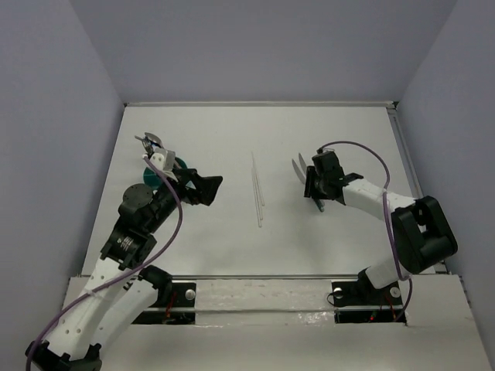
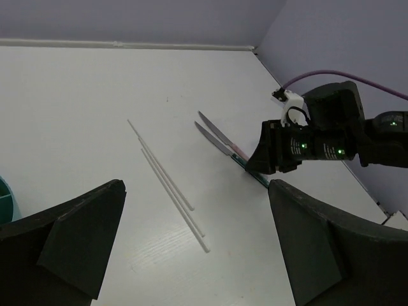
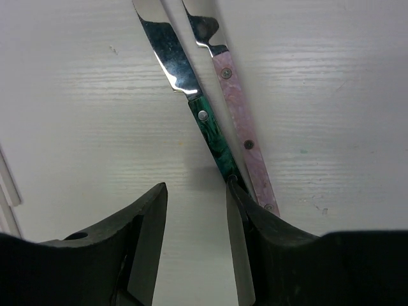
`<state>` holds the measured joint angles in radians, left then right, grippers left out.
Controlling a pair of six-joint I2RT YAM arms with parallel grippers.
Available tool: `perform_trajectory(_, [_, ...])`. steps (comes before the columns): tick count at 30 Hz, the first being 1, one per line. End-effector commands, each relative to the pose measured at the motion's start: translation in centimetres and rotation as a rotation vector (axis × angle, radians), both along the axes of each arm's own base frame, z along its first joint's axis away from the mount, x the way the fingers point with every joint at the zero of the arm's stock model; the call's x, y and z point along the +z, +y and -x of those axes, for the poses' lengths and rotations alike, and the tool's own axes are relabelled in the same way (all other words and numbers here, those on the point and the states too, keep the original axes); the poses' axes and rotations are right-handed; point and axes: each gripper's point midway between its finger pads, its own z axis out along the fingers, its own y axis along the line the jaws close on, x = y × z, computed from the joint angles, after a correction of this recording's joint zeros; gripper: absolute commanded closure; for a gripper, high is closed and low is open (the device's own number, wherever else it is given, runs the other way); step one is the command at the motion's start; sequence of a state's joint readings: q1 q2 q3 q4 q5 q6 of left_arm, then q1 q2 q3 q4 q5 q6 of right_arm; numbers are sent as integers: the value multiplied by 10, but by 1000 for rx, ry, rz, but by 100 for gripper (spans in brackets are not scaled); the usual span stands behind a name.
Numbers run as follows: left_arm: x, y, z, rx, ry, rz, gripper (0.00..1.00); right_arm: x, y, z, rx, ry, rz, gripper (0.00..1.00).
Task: Sort the eating utensils into containers
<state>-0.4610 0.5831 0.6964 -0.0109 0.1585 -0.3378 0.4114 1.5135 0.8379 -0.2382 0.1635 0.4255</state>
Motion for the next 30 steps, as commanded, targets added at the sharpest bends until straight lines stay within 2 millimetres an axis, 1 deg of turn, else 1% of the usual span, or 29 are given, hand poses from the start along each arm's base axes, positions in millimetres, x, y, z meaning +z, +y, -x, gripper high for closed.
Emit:
perform_trajectory(1, [37,1,12,-15,-111,18,3,13,-6,-10,-28,-9,30,52])
perform_trajectory(5, [41,-3,18,-39,-125,23,3,7,-6,-8,-32,20,37,52])
perform_trajectory(6, [41,-2,18,-37,-126,24,3,3,-6,-8,-34,35,44,52])
perform_trajectory(11, [41,-4,19,-43,-128,22,3,-4,-8,-10,-51,67,67,53])
perform_trajectory(17, [40,-4,19,-43,-126,21,3,-13,-4,-11,-38,90,61,53])
perform_trajectory(21, [39,-4,18,-40,-124,20,3,-19,4,-8,4,104,33,58])
perform_trajectory(23, [38,-5,17,-40,-121,18,3,-21,15,-2,43,110,31,66])
perform_trajectory(24, [36,-6,16,-43,-116,15,3,-19,14,-2,37,104,33,71])
perform_trajectory(26, [35,-7,15,-47,-109,14,3,-17,16,1,41,91,34,73])
perform_trajectory(30, [33,-6,12,-41,-104,13,3,-7,14,-1,37,62,34,74])
